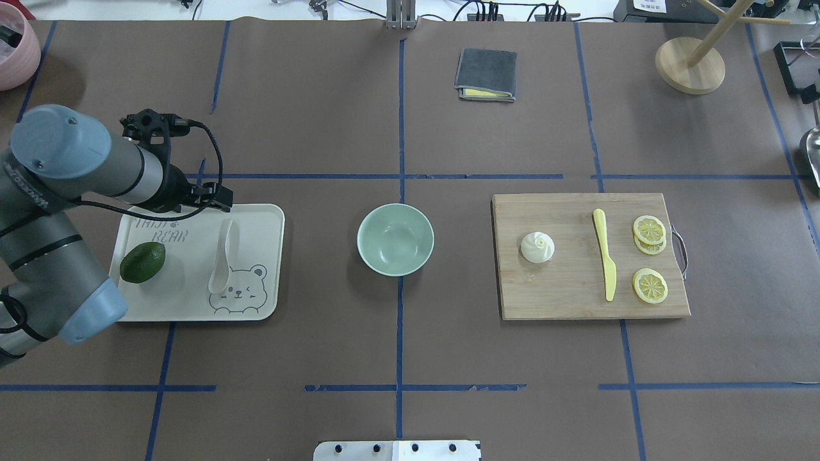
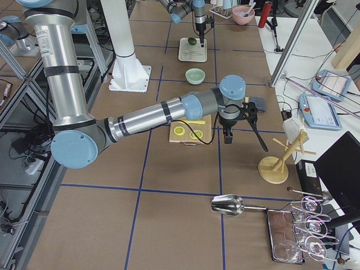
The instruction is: Put spoon and bun in bowl
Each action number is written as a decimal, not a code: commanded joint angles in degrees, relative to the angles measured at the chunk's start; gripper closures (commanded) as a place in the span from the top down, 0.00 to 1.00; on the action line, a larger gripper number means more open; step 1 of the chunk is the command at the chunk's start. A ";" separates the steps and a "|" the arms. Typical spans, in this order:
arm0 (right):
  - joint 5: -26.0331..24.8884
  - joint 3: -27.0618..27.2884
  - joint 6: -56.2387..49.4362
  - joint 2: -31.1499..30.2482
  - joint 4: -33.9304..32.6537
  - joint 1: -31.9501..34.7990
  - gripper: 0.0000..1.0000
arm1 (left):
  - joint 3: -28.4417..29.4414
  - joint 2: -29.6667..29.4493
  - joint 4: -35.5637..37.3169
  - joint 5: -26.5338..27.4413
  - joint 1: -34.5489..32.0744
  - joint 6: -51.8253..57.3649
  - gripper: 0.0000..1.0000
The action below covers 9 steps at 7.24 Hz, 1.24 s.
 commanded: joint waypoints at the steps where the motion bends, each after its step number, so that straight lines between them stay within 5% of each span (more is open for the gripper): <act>1: -0.25 3.46 7.31 0.03 -0.02 -2.75 1.00 | 2.33 -0.75 -1.05 1.86 3.38 -2.02 0.88; 6: -0.52 7.08 15.43 0.20 -0.02 -6.89 1.00 | 3.65 -0.75 -1.05 2.56 4.09 -2.02 0.67; 9: -0.52 7.69 15.52 0.20 -0.11 -7.16 1.00 | 3.04 -0.40 -0.96 2.65 4.00 -2.20 0.35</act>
